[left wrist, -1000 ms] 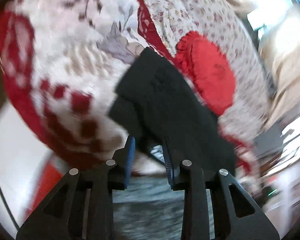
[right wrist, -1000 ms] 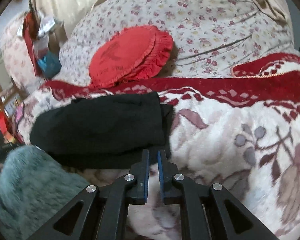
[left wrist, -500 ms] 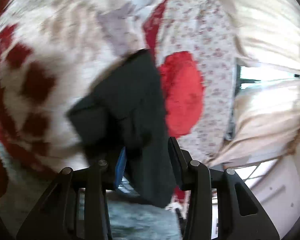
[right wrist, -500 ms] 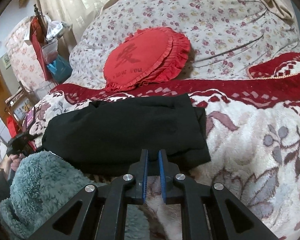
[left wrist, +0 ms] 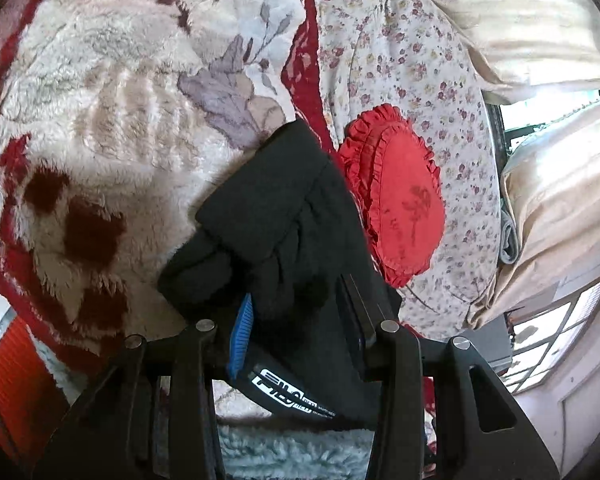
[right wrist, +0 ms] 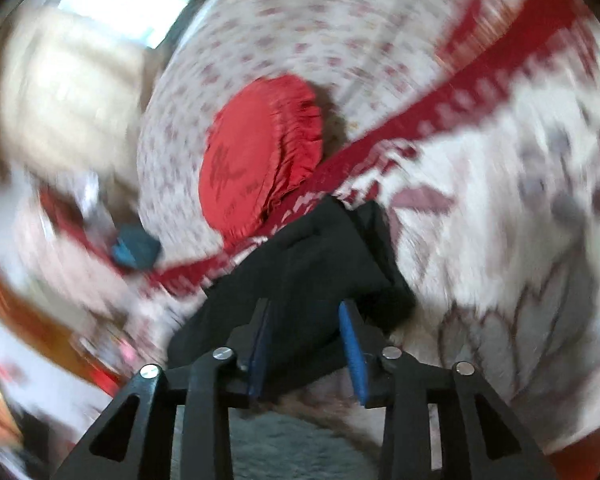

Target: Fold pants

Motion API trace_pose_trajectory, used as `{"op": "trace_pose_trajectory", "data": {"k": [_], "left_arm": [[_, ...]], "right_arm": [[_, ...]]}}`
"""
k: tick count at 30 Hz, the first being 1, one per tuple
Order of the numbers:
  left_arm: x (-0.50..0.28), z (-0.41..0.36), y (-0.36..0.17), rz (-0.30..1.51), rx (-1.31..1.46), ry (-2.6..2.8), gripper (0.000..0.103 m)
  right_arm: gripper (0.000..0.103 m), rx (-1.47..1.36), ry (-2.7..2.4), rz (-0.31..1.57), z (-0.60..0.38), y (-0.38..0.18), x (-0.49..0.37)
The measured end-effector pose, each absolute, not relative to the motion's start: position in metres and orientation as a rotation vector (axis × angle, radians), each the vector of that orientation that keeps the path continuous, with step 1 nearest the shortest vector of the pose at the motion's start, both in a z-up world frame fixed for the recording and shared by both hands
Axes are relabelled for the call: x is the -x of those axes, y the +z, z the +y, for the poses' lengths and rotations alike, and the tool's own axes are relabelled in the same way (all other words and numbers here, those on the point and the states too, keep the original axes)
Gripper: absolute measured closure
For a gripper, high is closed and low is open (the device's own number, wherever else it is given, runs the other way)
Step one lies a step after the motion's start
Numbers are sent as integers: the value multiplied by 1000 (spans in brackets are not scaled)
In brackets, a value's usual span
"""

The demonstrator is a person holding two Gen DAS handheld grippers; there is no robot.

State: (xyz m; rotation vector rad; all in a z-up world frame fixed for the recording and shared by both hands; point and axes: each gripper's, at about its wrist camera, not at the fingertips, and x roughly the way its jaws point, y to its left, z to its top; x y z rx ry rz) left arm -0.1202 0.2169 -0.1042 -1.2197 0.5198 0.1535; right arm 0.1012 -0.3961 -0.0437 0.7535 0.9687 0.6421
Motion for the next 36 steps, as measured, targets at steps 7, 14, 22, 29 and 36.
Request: {"op": "trace_pose_trajectory", "data": {"k": [7, 14, 22, 29, 36], "left_arm": [[121, 217, -107, 543, 1207, 173, 78], [125, 218, -101, 559, 1198, 184, 99], [137, 209, -90, 573, 1149, 181, 99], [143, 202, -104, 625, 1097, 228, 99], [143, 197, -100, 665, 977, 288, 91]], "right_arm": [[68, -1137, 634, 1082, -410, -87, -113], [85, -1041, 620, 1100, -395, -92, -130], [99, -861, 627, 1025, -408, -60, -127], [99, -881, 571, 1092, -412, -89, -126], [99, -868, 548, 1104, -410, -94, -127]]}}
